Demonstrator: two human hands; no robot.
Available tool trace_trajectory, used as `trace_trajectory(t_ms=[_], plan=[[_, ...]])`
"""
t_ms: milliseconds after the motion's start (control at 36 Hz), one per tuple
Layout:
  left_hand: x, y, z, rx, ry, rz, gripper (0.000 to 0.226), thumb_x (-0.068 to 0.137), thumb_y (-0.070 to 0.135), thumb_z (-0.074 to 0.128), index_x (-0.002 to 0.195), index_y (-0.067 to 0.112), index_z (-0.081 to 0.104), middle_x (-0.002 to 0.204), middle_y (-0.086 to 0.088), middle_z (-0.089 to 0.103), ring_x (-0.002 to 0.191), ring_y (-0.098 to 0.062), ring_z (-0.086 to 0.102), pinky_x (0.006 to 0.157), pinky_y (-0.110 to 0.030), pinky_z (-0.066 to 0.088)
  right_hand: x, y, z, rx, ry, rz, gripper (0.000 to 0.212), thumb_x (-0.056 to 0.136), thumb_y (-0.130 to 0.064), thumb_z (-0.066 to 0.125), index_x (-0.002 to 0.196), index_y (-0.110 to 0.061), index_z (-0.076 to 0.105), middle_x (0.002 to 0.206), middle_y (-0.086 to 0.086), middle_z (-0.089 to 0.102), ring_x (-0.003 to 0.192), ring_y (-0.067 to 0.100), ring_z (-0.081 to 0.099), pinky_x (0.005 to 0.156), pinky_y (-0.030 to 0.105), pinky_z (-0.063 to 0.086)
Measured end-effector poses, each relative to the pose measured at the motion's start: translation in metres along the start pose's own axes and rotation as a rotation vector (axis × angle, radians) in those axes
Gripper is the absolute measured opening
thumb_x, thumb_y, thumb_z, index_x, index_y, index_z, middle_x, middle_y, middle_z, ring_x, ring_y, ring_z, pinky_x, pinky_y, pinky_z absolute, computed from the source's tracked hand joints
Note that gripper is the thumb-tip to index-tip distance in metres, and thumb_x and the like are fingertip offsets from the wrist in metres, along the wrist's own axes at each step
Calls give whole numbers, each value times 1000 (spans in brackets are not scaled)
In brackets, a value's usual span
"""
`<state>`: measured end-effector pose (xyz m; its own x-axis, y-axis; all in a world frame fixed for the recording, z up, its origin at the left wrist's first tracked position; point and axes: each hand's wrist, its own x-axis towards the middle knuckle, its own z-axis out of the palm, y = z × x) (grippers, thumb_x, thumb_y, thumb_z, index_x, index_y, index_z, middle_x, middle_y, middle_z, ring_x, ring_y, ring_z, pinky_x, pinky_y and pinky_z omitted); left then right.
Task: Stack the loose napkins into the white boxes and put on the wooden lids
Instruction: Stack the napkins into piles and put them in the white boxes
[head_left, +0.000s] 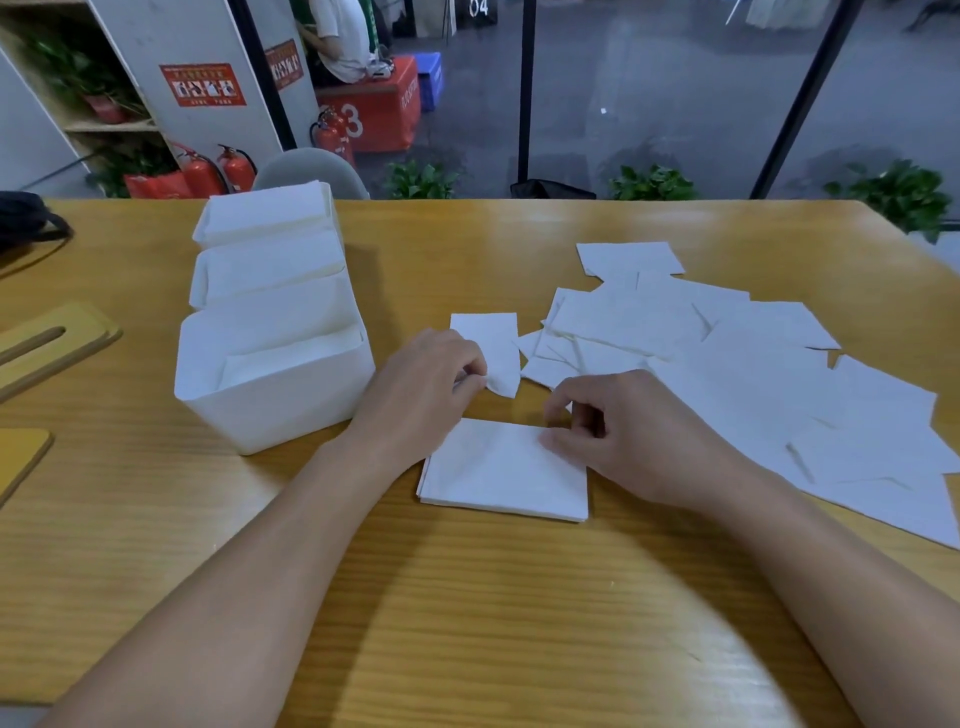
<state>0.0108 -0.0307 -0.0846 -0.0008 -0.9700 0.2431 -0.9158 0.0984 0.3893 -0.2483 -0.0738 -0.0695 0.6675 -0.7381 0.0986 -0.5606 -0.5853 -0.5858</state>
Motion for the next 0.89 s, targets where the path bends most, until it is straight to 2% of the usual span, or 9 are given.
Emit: trace_trajectory(t_ms=[111, 194, 389, 472, 528, 583, 667, 778, 889], plan=[[-9, 6, -4, -76, 37, -15, 13, 108, 32, 64, 95, 34, 64, 95, 20, 61, 99, -6, 52, 82, -24, 45, 1, -2, 1, 19, 124, -31, 39, 93, -40, 81, 129, -42, 67, 83, -17, 66, 71, 7, 60, 66, 21, 45], [-18, 18, -8, -194, 61, -28, 14, 103, 33, 69, 91, 38, 64, 95, 21, 65, 100, -5, 56, 81, -21, 43, 2, -3, 1, -48, 192, -88, 58, 90, -43, 84, 142, -45, 58, 87, -17, 60, 74, 5, 56, 70, 28, 50], [-28, 40, -12, -482, 10, 12, 11, 102, 34, 75, 92, 30, 75, 89, 27, 64, 70, 5, 52, 66, -15, 38, 5, -5, 12, -267, 385, -217, 14, 91, -18, 78, 100, -28, 74, 86, -13, 56, 73, 7, 52, 56, 39, 52], [-28, 36, -16, -536, -4, 45, 10, 108, 37, 67, 113, 36, 76, 112, 22, 71, 102, -2, 64, 82, -25, 47, 5, -3, 8, -178, 422, -172, 10, 95, -19, 78, 96, -29, 75, 86, -13, 58, 73, 7, 54, 61, 36, 50], [-29, 32, -18, -544, -32, 58, 20, 107, 40, 67, 126, 41, 72, 130, 21, 68, 131, -10, 57, 101, -31, 46, 4, -1, 3, 19, 428, -121, 12, 96, -20, 79, 92, -30, 75, 83, -12, 61, 71, 12, 56, 64, 31, 47], [-29, 32, -19, -539, -62, 65, 31, 102, 43, 74, 132, 45, 69, 137, 21, 65, 139, -13, 51, 110, -31, 42, 3, -1, -1, 203, 431, -75, 13, 96, -19, 80, 89, -29, 76, 81, -9, 68, 71, 17, 60, 65, 25, 46], [-27, 30, -14, -441, -38, 86, 36, 98, 39, 80, 132, 41, 69, 133, 23, 65, 141, -11, 48, 110, -23, 41, 2, -1, -5, 349, 406, -16, 11, 98, -20, 80, 89, -27, 80, 81, -5, 73, 72, 18, 64, 66, 28, 51], [-22, 19, -4, -346, 42, 70, 16, 105, 34, 72, 119, 29, 77, 118, 21, 70, 131, -9, 53, 108, -33, 44, 2, -4, -8, 439, 370, 3, 11, 99, -18, 79, 90, -23, 83, 78, -5, 74, 73, 20, 65, 65, 21, 48], [-21, 11, -7, -346, 70, -17, 28, 111, 37, 61, 107, 12, 75, 105, 4, 73, 117, -7, 57, 97, -42, 49, 0, -6, -9, 451, 366, -2, 11, 99, -20, 78, 90, -22, 83, 80, -4, 76, 74, 20, 68, 67, 26, 52]])
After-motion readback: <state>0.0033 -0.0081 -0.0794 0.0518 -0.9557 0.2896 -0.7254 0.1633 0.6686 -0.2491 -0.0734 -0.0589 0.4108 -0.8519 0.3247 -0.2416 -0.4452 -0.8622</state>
